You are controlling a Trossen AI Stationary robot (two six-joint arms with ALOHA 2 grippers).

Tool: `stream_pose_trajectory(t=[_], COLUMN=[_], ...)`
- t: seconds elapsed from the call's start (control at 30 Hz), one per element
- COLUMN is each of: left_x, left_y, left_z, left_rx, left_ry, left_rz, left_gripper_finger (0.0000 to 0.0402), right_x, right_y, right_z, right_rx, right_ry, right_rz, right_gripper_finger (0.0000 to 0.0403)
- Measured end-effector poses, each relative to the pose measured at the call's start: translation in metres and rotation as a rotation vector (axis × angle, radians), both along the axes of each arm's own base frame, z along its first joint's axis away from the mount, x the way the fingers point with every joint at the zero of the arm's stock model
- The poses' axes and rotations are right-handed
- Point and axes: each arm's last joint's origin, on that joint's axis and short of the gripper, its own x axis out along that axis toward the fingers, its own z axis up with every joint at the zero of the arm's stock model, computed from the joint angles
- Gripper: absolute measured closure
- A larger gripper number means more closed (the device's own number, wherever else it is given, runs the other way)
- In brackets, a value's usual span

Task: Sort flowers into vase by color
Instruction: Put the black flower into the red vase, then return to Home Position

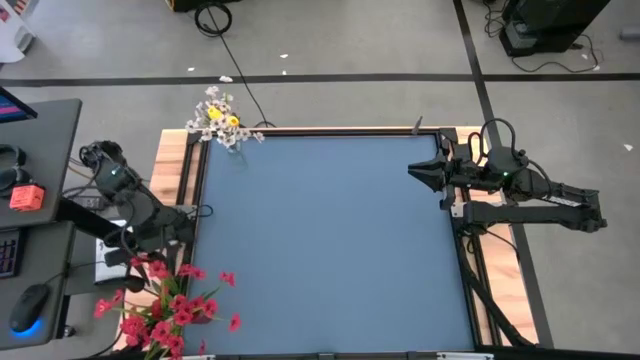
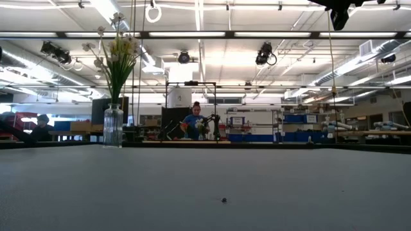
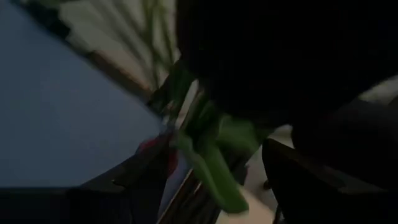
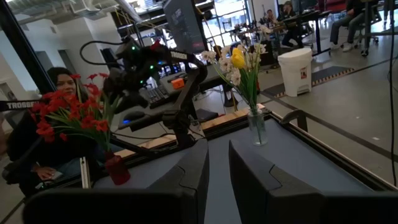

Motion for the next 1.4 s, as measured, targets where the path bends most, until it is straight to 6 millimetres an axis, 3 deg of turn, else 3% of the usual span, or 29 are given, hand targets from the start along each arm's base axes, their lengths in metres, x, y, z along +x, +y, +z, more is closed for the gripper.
stream_pose_trajectory(t=[0.2,0.67,0.97,1.2,1.4], left_x=[-0.005,-0.008,-0.002,-0.002,0.017], left_y=[0.010,0.014,0.025,0.025,0.020], left_z=[0.014,0.081,0.122,0.129,0.131], left_rx=[0.135,0.188,0.409,0.388,0.415], left_ry=[-0.025,-0.074,-0.339,-0.300,-0.437], left_rz=[0.094,0.101,0.342,0.386,0.644], left_gripper_finger=[0.0141,0.0141,0.0157,0.0171,0.0171], right_x=[0.000,0.000,0.000,0.000,0.000], right_y=[0.000,0.000,0.000,0.000,0.000], right_z=[0.000,0.000,0.000,0.000,0.000], right_rx=[0.000,0.000,0.000,0.000,0.000], right_ry=[0.000,0.000,0.000,0.000,0.000], right_rz=[0.000,0.000,0.000,-0.001,0.000], right_gripper_finger=[0.0330,0.0330,0.0330,0.0330,0.0330])
